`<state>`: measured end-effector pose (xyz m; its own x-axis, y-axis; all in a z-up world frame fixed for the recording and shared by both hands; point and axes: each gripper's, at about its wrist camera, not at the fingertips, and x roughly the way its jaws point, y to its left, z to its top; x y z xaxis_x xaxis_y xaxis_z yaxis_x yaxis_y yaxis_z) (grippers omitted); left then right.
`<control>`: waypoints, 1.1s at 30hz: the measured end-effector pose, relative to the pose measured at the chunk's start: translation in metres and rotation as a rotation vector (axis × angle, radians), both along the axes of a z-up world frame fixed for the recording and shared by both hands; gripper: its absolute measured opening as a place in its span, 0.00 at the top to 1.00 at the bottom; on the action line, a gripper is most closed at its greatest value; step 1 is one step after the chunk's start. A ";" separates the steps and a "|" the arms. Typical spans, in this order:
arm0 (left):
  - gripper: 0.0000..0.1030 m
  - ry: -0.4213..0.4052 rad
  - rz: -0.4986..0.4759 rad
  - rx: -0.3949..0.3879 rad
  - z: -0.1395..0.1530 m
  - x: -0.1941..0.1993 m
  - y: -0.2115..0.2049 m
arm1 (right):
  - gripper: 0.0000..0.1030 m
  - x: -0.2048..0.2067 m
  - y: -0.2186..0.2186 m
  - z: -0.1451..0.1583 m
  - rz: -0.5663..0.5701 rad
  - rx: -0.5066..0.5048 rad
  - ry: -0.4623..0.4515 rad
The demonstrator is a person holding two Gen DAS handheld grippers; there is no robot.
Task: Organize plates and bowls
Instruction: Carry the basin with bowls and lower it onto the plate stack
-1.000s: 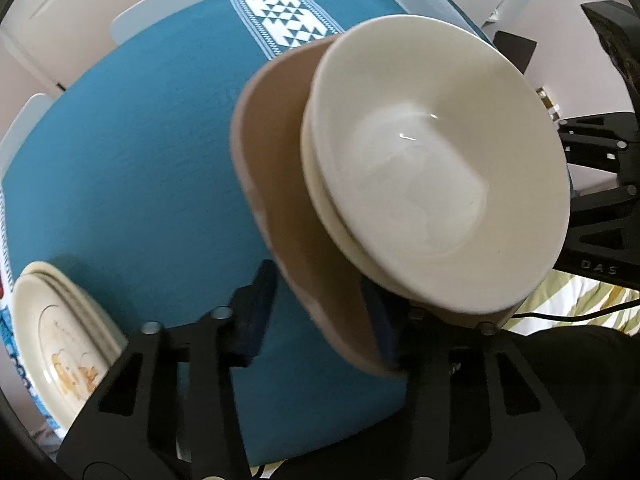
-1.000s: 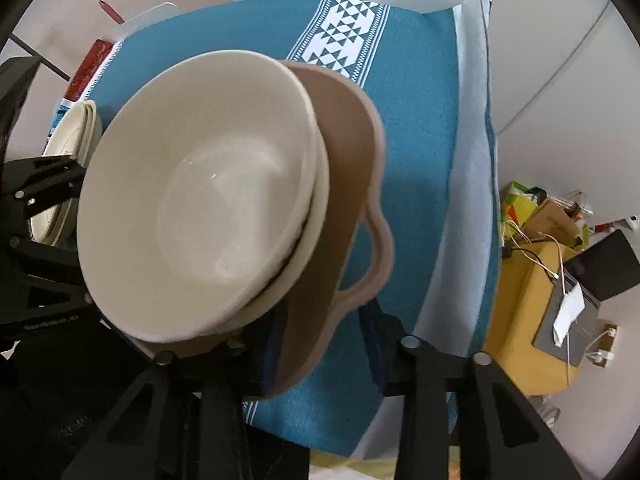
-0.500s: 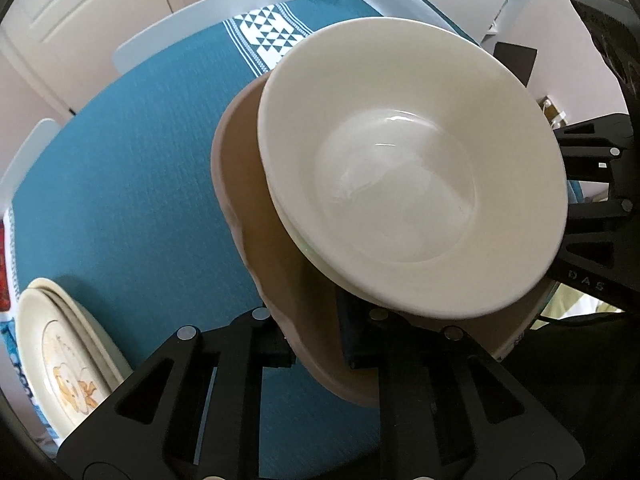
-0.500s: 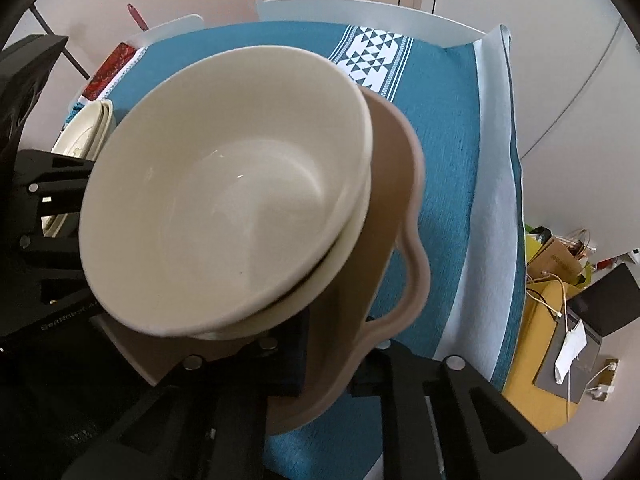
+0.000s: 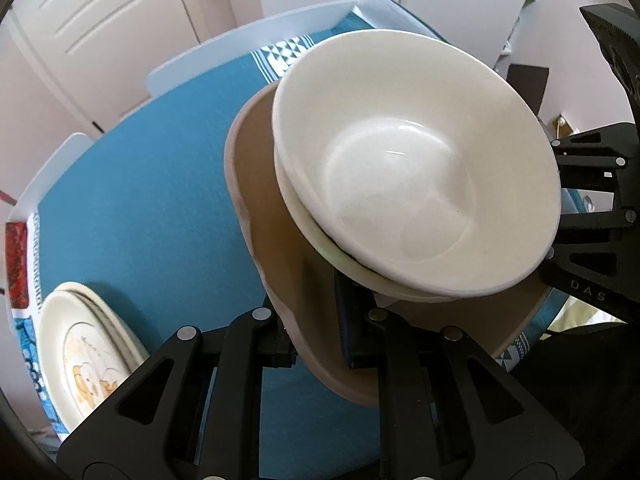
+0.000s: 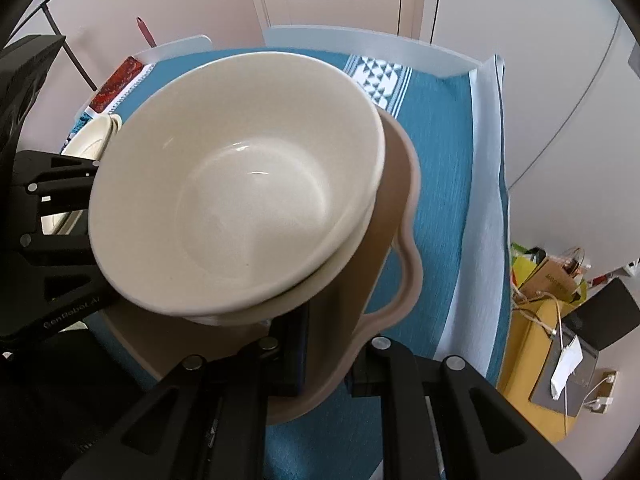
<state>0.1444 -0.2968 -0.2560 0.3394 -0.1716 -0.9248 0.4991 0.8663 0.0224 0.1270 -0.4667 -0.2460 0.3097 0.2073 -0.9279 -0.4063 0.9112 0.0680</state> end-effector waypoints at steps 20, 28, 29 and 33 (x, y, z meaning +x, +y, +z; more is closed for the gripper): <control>0.88 -0.069 0.182 -0.035 0.099 -0.008 0.155 | 0.87 0.002 0.142 0.105 0.139 0.028 -0.126; 0.88 -0.017 0.169 -0.012 0.084 -0.019 0.236 | 0.87 -0.014 0.223 0.087 0.121 0.038 -0.074; 0.88 -0.008 0.164 -0.012 0.079 -0.020 0.244 | 0.87 -0.017 0.231 0.082 0.115 0.037 -0.063; 0.88 0.029 0.136 -0.014 0.058 -0.021 0.267 | 0.87 -0.025 0.253 0.064 0.085 0.021 -0.034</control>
